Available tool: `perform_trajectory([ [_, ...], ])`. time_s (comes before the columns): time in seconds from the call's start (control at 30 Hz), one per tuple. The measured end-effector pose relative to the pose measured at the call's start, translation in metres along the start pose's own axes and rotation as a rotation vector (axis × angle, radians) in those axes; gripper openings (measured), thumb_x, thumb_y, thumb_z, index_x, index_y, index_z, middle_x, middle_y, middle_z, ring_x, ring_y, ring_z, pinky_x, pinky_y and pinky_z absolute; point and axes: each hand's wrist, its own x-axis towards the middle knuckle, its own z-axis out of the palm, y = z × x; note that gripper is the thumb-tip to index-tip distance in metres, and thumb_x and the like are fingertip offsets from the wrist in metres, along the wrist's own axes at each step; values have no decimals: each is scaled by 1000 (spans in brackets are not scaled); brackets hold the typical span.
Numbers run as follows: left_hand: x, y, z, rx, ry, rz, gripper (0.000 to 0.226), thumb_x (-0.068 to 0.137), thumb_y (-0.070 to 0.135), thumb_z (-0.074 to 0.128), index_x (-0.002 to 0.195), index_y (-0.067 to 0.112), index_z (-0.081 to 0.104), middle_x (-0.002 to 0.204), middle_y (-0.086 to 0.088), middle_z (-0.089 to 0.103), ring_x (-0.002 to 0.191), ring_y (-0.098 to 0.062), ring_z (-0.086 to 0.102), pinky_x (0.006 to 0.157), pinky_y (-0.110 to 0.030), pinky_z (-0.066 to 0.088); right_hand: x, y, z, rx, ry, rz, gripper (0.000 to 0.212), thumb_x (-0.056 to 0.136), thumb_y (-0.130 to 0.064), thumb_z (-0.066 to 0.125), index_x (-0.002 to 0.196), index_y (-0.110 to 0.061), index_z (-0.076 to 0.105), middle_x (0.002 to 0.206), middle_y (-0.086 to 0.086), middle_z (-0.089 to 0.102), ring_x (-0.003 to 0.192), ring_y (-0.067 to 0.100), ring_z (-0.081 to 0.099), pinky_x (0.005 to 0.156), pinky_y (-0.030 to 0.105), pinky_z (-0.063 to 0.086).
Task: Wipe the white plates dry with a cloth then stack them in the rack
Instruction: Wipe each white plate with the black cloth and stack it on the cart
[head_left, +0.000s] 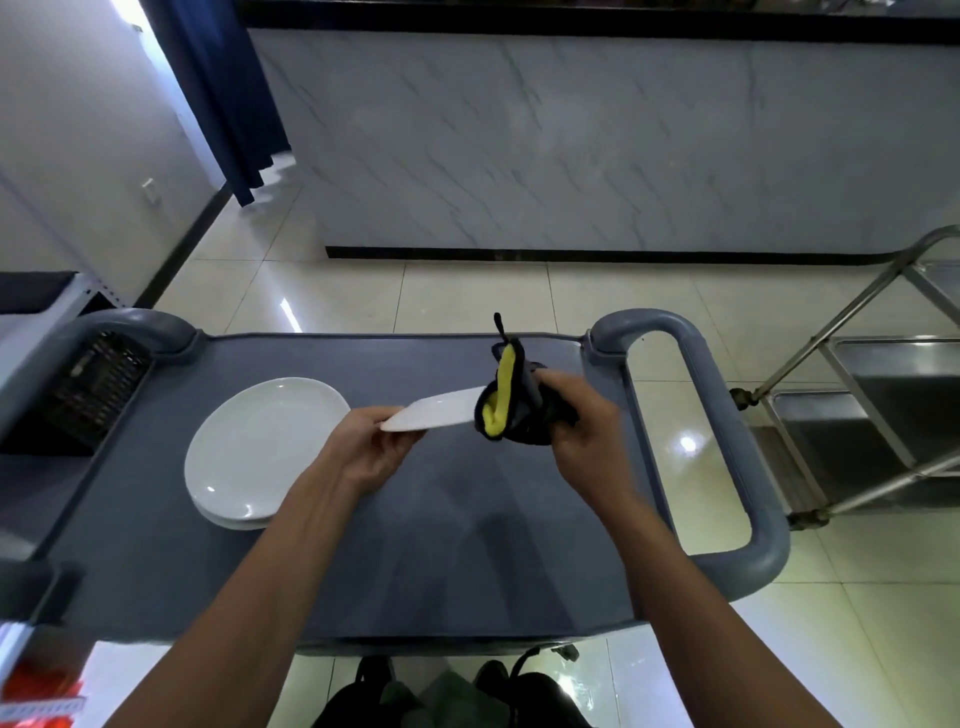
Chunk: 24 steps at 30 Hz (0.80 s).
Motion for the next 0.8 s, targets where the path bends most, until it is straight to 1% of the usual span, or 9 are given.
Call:
perform_trajectory([
  [0.03, 1, -1, 0, 16, 1, 30, 22, 96, -6, 43, 114, -13, 55, 105, -17, 60, 88, -25, 66, 74, -32, 62, 0, 2, -2, -8, -15, -9, 45, 79, 12, 53, 117, -8, 68, 113, 4, 70, 105, 24, 66, 85, 49, 54],
  [0.1, 2, -4, -2, 59, 5, 87, 22, 99, -3, 44, 116, -11, 56, 105, -15, 67, 93, -23, 67, 79, -32, 61, 0, 8, -7, -24, -44, -8, 52, 78, 20, 52, 120, -7, 67, 121, 6, 68, 113, 26, 64, 92, 50, 53],
  [0.2, 0, -7, -1, 143, -11, 187, 23, 104, 4, 41, 113, -5, 60, 105, -13, 74, 94, -24, 72, 70, -34, 62, 2, 15, -14, -76, -55, -11, 62, 75, 27, 50, 124, -6, 66, 134, 7, 62, 130, 23, 56, 108, 47, 46],
  [0.33, 0, -5, 2, 219, -21, 325, 24, 104, 4, 40, 112, 2, 62, 99, -6, 76, 85, -18, 74, 63, -31, 61, 7, 11, -24, -102, -39, 40, 66, 79, 22, 50, 130, -16, 65, 133, -1, 64, 125, 11, 57, 105, 32, 48],
  [0.43, 1, -1, 5, 292, -15, 399, 23, 104, 4, 41, 118, 6, 59, 108, -9, 72, 91, -23, 71, 66, -38, 62, 7, 4, -24, -64, -24, 141, 67, 84, 17, 52, 135, -27, 61, 128, -17, 63, 119, -2, 56, 101, 20, 46],
  [0.47, 1, 0, 6, 315, -14, 415, 23, 104, 4, 42, 119, 7, 58, 110, -10, 70, 90, -24, 70, 67, -41, 62, 7, 2, -22, -45, -28, 167, 66, 86, 14, 53, 136, -28, 60, 129, -19, 61, 121, -4, 55, 103, 20, 45],
  [0.6, -1, 1, 9, 389, -1, 477, 25, 103, 5, 45, 126, 11, 55, 105, -7, 70, 82, -20, 71, 65, -43, 62, 7, -3, -10, 46, 10, 227, 53, 92, 6, 55, 135, -25, 61, 129, -8, 66, 121, 8, 59, 105, 34, 49],
  [0.7, -5, -4, 11, 449, -13, 495, 22, 103, 6, 48, 120, 16, 58, 96, -3, 73, 76, -18, 72, 61, -40, 61, 10, -9, 5, 64, 107, 258, 46, 92, 4, 58, 128, -24, 66, 120, -7, 70, 114, 9, 62, 101, 36, 51],
  [0.8, -8, -12, 15, 514, -28, 501, 20, 102, 7, 50, 114, 19, 60, 99, -5, 70, 79, -22, 69, 60, -39, 61, 13, -13, 23, 19, 122, 234, 44, 88, 8, 58, 120, -21, 69, 114, -7, 71, 108, 6, 63, 97, 35, 52],
])
